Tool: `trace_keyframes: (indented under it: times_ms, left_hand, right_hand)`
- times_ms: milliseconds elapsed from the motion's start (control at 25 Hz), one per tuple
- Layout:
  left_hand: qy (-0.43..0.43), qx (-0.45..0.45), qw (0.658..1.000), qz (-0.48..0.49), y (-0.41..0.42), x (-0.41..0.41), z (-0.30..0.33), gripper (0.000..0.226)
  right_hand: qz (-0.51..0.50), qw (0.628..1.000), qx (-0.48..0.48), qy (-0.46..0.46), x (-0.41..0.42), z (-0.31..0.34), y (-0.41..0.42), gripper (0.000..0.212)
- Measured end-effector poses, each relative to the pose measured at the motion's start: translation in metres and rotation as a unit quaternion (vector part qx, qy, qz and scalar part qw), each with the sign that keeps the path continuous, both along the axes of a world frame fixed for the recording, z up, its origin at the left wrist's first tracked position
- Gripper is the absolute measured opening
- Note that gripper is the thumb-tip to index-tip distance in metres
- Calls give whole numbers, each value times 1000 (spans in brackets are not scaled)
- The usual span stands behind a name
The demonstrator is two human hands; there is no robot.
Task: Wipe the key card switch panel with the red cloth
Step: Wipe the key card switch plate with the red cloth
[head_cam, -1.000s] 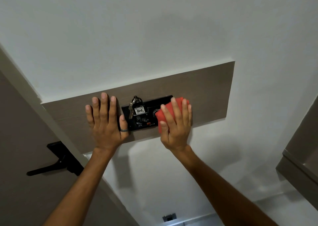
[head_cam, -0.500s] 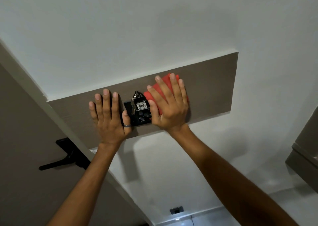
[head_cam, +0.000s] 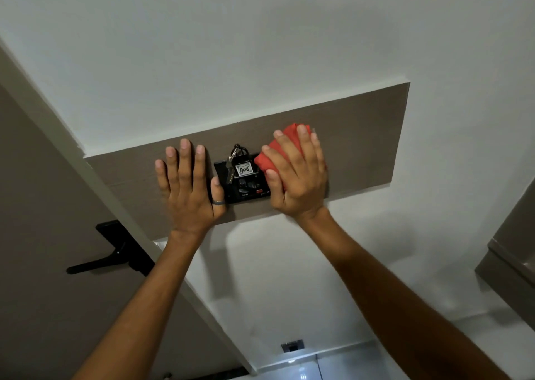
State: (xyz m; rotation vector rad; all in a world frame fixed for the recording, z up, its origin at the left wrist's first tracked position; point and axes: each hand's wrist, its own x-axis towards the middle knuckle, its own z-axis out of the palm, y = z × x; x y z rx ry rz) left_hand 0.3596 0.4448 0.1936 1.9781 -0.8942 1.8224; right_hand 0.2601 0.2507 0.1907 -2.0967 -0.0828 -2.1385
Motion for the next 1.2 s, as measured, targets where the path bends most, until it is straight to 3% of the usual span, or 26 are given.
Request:
trace_keyframes:
  times_ms: [160, 400, 640, 1000, 1120, 1200]
  left_hand:
    - [4, 4, 1000, -2, 0, -2, 1, 63]
    - [10, 7, 1000, -10, 1, -2, 0, 63]
    - [14, 3, 1000, -4, 2, 3, -1, 64]
    - [-8, 83, 996, 40, 30, 0, 7, 68]
    - [-2, 92, 995, 38, 33, -2, 10, 68]
    - [7, 85, 996, 29, 30, -2, 8, 67]
  right_hand:
    - [-28, 991, 129, -12, 14, -5, 29, 40]
    - [-71, 996, -50, 6, -5, -49, -18, 41]
    - [-28, 999, 30, -1, 11, 5, -1, 42]
    - [-16, 996, -76, 41, -17, -47, -25, 47]
    - [81, 996, 16, 43, -29, -51, -11, 33]
    - [123, 991, 39, 28, -21, -42, 19, 34]
